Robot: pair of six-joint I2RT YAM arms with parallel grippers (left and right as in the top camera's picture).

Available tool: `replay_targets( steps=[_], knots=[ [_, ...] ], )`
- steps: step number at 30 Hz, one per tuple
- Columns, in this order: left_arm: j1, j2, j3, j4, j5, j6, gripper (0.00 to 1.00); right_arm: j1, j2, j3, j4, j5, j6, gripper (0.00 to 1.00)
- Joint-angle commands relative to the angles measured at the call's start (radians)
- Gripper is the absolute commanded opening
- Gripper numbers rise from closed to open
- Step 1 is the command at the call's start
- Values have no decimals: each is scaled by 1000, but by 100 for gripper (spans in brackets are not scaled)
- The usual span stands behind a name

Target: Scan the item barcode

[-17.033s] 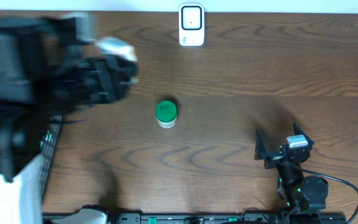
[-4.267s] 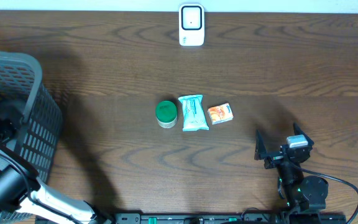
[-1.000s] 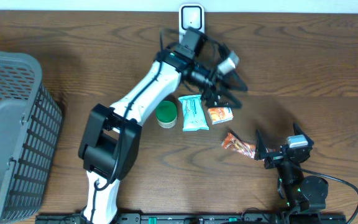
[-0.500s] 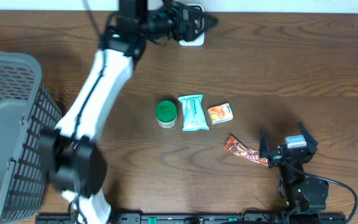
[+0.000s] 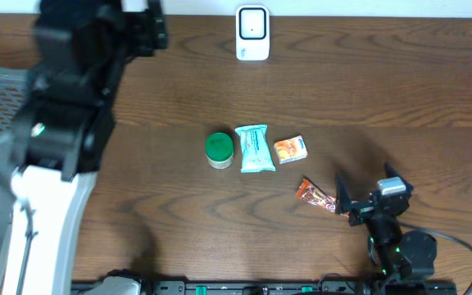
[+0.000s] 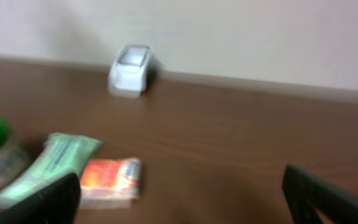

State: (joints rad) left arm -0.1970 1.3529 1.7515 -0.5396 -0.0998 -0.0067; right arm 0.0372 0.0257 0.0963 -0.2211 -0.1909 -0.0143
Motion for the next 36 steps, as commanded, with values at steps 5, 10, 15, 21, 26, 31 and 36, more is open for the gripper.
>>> replay_targets(
  steps=[5,10,15,21,26,31,36],
  knots=[
    [45,-234,13,-2,-203,53,89,10,84,408,-528,-82,193,99],
    [45,-333,13,-41,-324,153,89,10,236,671,-719,-101,257,99],
    [45,-433,0,-70,-332,163,89,10,373,787,-647,-328,257,99],
    [45,-536,-44,-74,-331,159,89,11,434,786,-459,-431,296,99],
    [45,-594,-96,-62,-328,151,89,10,465,867,-512,-301,282,99],
    [45,-603,-121,-50,-328,151,89,10,515,1002,-648,-99,277,99],
    [45,-603,-131,-39,-327,150,89,10,654,1180,-800,149,233,99]
  ],
)
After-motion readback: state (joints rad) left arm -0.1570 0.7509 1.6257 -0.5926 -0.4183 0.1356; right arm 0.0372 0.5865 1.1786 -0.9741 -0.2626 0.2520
